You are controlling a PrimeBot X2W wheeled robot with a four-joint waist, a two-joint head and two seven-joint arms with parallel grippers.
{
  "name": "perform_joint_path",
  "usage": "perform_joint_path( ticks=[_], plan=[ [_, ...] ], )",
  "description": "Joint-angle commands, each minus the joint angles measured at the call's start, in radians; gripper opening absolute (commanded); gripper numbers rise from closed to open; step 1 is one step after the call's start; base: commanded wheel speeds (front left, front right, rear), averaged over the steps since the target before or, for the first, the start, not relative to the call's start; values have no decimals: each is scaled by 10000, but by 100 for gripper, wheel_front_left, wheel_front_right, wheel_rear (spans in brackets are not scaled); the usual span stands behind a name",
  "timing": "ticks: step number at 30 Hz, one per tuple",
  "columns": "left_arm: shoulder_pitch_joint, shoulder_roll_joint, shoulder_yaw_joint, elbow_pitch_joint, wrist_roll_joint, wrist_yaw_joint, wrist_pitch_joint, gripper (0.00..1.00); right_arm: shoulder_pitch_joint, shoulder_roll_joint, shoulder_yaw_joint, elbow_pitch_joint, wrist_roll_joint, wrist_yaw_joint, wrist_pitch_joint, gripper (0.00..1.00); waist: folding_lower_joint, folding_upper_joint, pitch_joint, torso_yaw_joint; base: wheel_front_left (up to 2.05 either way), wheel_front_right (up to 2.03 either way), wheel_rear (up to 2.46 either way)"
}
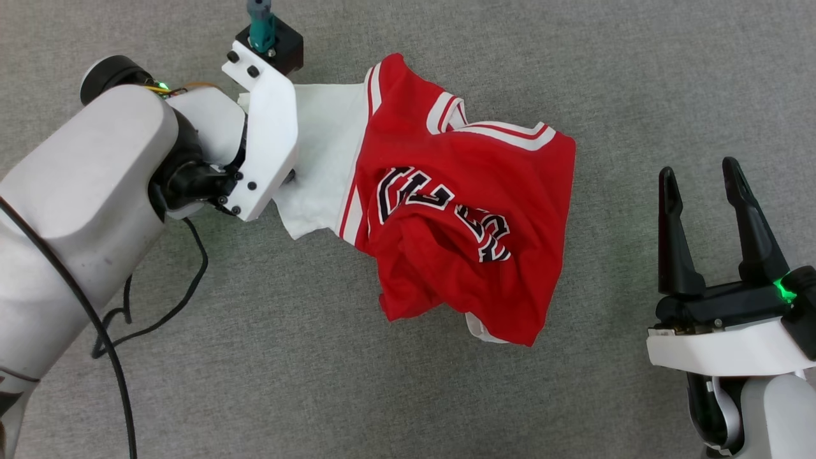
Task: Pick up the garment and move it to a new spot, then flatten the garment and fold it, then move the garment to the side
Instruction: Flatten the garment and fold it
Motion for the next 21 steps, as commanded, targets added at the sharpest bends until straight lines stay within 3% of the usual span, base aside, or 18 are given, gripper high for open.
perform_joint_path(
  ticks=[1, 2, 3, 4, 8, 9, 12, 21],
  plan=[
    [243, -21, -382, 96, -113, 1, 49, 100, -142, 9, 8, 11, 7, -3, -20, 100, -1, -1, 53, -42, 0, 0, 0],
    [297, -8, -550, 96, -161, 0, 51, 100, -148, 9, 9, 29, 18, -3, -20, 100, -1, -1, 72, -54, 0, 0, 0],
    [316, -1, -715, 60, -170, 0, -13, 60, -160, 6, -6, 37, 21, -3, -20, 100, -1, -1, 84, -57, 0, 0, 0],
    [301, 18, -885, 53, -216, 0, -49, 0, -173, 9, -13, 49, 28, -3, -20, 100, -1, -1, 85, -53, 0, 0, 0],
    [7, 122, -1129, 63, -352, 1, -612, 0, -36, 8, -89, 137, -35, -3, -20, 100, -1, -1, -118, 64, 0, 0, 0],
    [-219, 249, -1125, -69, -506, 2, -1351, 0, 157, 9, -86, 241, -116, -5, -20, 100, -1, -1, -475, 271, 0, 0, 0],
    [-4, 405, -858, -175, -1052, 2, -2131, 0, 332, 8, -159, 313, -230, -3, -20, 100, -1, -1, -938, 578, 0, 0, 0],
    [1403, 2193, -701, -519, -1834, 89, -3206, 0, 924, 8, -197, 500, -482, -3, -20, 100, -1, -1, -2057, 1392, 0, 0, 0]
  ],
)
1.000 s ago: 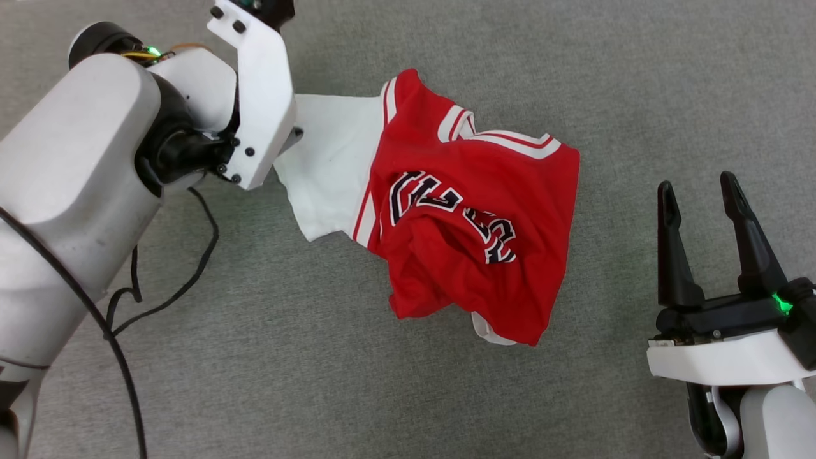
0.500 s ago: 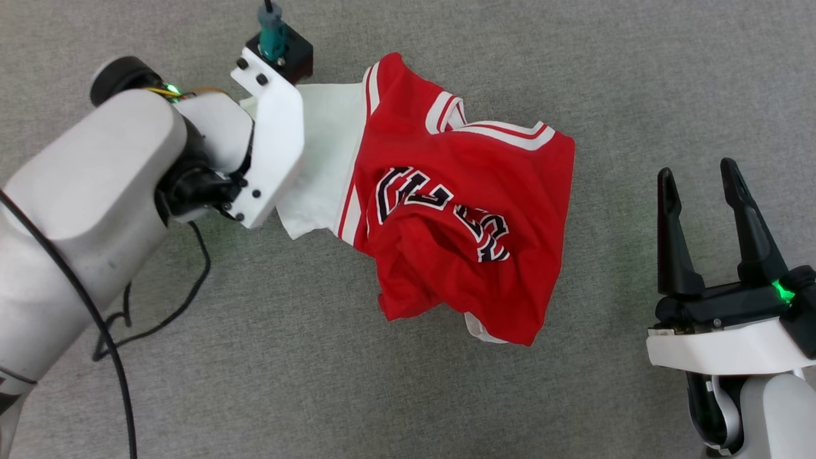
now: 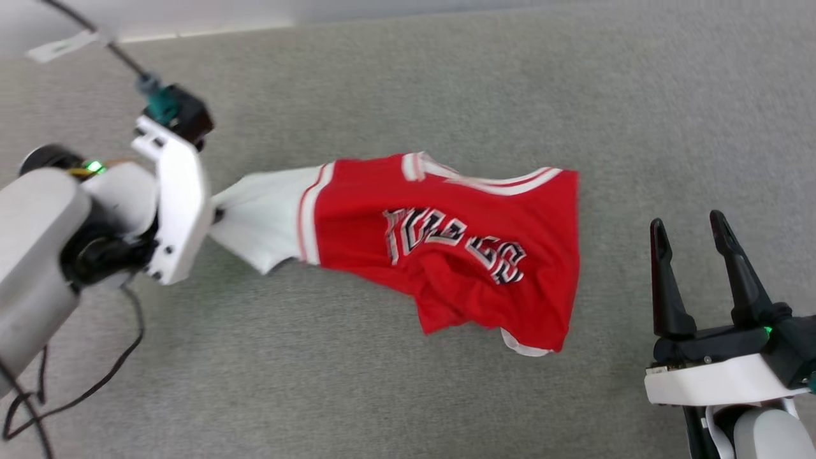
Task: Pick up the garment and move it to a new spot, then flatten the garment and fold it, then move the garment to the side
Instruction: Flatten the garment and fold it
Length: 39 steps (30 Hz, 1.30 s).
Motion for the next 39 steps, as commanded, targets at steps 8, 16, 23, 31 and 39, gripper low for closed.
perform_joint_path(
  ticks=[8, 16, 23, 31, 39],
  plan=[
    [1836, 1257, -60, -10, -445, 643, -673, 0, 352, 6, 21, 185, -176, -3, -20, 100, 0, 0, -707, 592, 0, 0, 0],
    [2839, 1137, 31, 215, -97, 1105, -2598, 100, 437, 6, 55, 306, -326, -3, -20, 100, 0, 0, -1135, 442, 0, 0, 0],
    [3327, 878, 478, -77, 1258, 2226, -6080, 100, -361, 7, -40, -27, -1290, -3, -20, 100, 0, 0, -1586, 469, 0, 0, 0],
    [4865, 394, 1472, -1034, 1622, 4626, -9528, 100, -2294, -851, 869, 339, -2167, -3, -20, 100, 0, 0, -1804, 433, 0, 0, 0],
    [6930, -354, 3715, -3024, 3224, 6784, -9937, 100, -4417, -2859, 3480, 2362, -660, -8, 1296, 100, 0, 0, -1806, 500, 0, 0, 0]
  ],
)
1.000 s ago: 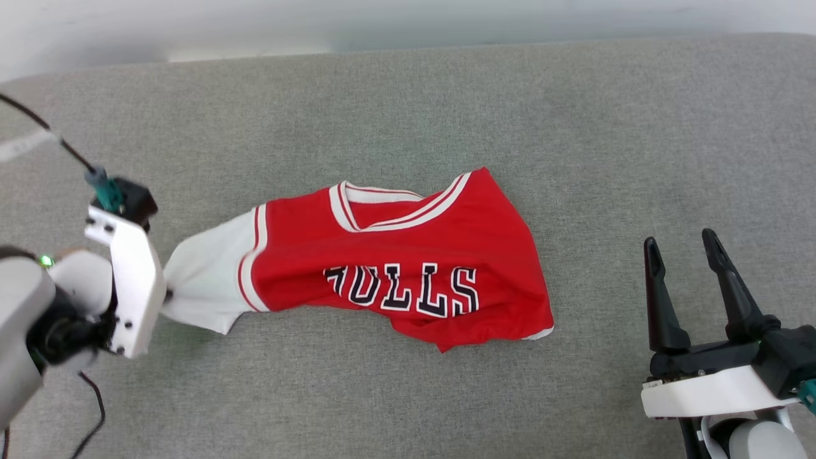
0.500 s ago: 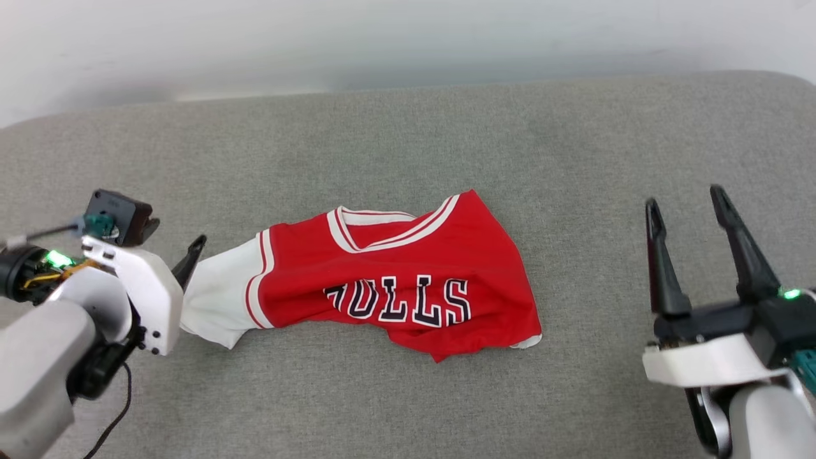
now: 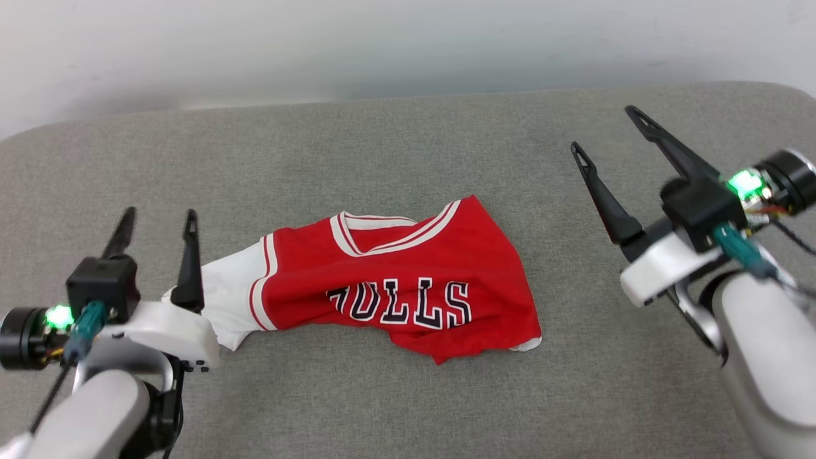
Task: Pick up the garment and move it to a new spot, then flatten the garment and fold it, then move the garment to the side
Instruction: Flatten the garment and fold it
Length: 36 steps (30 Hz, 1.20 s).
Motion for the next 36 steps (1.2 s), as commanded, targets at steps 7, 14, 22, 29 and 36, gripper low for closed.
perform_joint_path(
  ticks=[7, 14, 22, 29, 36],
  plan=[
    [2750, -1858, 2664, -1522, 2672, 615, -53, 100, -2452, -2461, 4468, 81, 4039, -12, 4274, 100, 1, 0, 322, 212, 0, 0, 0],
    [3794, -3397, 3991, -1773, 3987, -152, -54, 100, -3967, -3678, 7344, -415, 7216, -12, 7338, 100, 1, 0, 710, 463, 0, 0, 0],
    [3796, -4856, 4853, -1578, 5080, -1239, -55, 100, -4502, -3137, 8593, 1082, 8688, -11, 7854, 100, 1, 0, 1424, 833, 0, 0, 0],
    [3602, -5697, 5374, -1282, 5745, -2092, -55, 100, -3791, -2623, 9658, 2530, 8890, -9, 7547, 100, 1, 0, 1738, 1024, 0, 0, 0],
    [3961, -6230, 5946, -1042, 6244, -2564, -54, 100, -4423, -2847, 9707, 2291, 8619, -15, 6007, 0, 1, 0, 1291, 707, 0, 0, 0]
  ],
)
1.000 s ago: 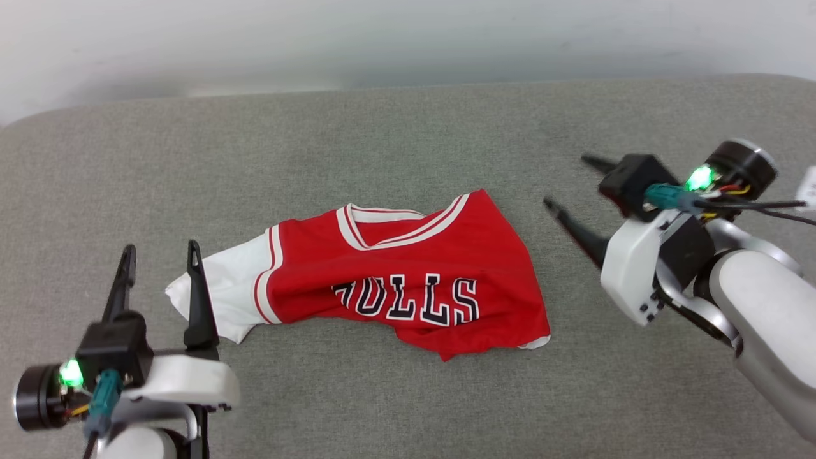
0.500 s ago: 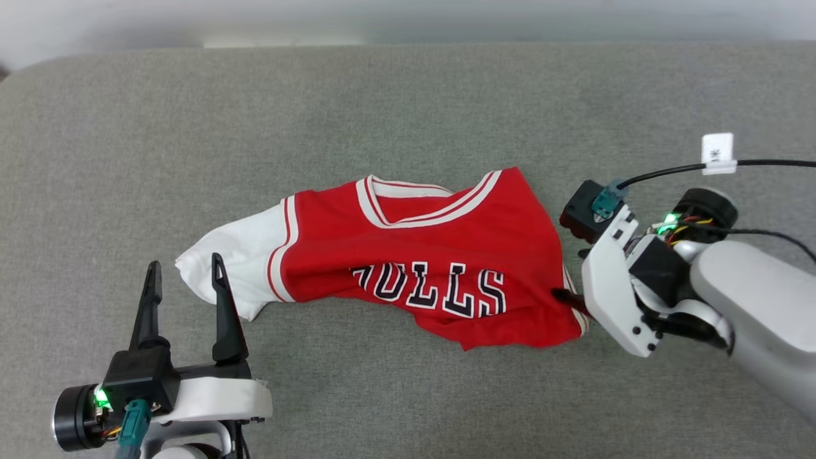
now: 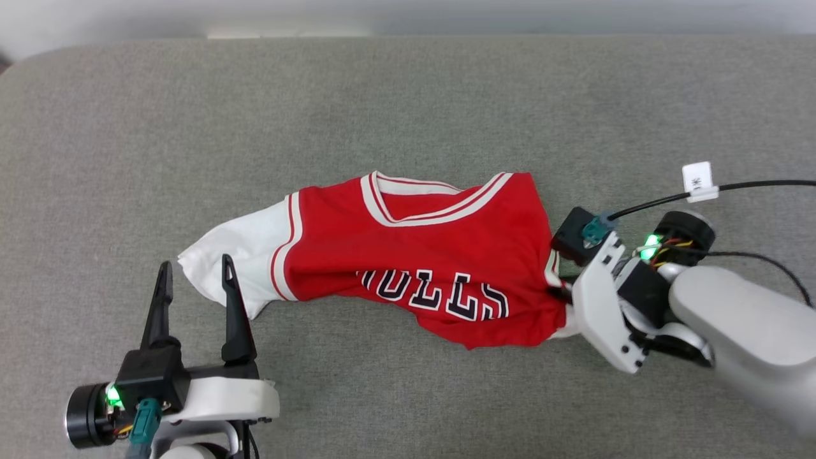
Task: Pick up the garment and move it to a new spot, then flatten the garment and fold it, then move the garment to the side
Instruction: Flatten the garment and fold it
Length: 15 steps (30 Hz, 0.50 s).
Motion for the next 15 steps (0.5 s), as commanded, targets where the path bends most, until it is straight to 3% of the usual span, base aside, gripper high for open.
perform_joint_path(
  ticks=[1, 7, 15],
  plan=[
    [195, -114, 122, 49, 92, -82, -25, 100, -291, -276, 35, -42, -98, -17, -236, 0, 0, 0, -247, -170, 0, 0, 0],
    [557, -446, 461, 39, 359, -409, -25, 100, -1084, -1382, -267, -930, -345, -16, -1085, 0, 0, 0, -629, -420, 0, 0, 0],
    [589, -794, 718, -40, 597, -762, -25, 100, -1137, -2989, -1311, -1242, 9, -16, -608, 0, 0, 0, -458, -574, 0, 0, 0]
  ],
)
